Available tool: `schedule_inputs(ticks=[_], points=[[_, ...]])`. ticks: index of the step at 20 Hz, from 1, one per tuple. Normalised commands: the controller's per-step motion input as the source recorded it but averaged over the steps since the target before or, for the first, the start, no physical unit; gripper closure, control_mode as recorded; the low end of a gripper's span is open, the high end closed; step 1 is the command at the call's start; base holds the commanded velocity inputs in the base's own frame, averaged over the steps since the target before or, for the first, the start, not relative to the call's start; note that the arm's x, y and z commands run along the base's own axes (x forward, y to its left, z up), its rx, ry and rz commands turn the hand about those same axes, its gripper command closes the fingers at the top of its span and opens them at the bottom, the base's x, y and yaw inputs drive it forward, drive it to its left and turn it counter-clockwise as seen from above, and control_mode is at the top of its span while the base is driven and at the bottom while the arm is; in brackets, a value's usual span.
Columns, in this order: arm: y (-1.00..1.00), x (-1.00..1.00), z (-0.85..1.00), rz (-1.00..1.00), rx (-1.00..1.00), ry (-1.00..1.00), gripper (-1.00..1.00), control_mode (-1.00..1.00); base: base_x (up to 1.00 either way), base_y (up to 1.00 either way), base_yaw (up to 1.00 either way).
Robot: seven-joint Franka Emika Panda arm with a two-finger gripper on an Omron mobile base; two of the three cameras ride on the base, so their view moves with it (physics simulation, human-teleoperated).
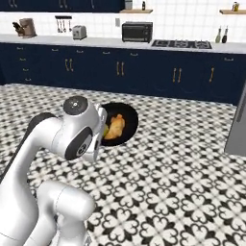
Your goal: Pick the chicken drumstick and lemon from their plates and place them in the bowl. Then put the bowl in the fridge.
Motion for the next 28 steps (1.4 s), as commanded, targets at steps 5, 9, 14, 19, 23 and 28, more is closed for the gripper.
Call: schedule_inputs(ticks=[5,9,14,19,23,28], points=[[0.00,0.00,0.00,0.00,0.00,0.00,1.00,1.00,1.00,0.11,-0.20],[0.00,0.00,0.00,0.00,0.00,0.00,1.00,1.00,1.00,0.18,-0.20],[0.00,0.00,0.00,0.00,0.00,0.00,1.00,1.00,1.00,0.52,-0.27],[0.00,0.00,0.00,0.00,0.00,0.00,1.00,1.00,1.00,0.92,-0.38],[0.00,0.00,0.00,0.00,0.00,0.00,1.00,1.00,1.00,1.00,-0.45],[0.00,0.00,0.00,0.00,0.00,0.00,1.00,1.00,1.00,1.00,-0.46]])
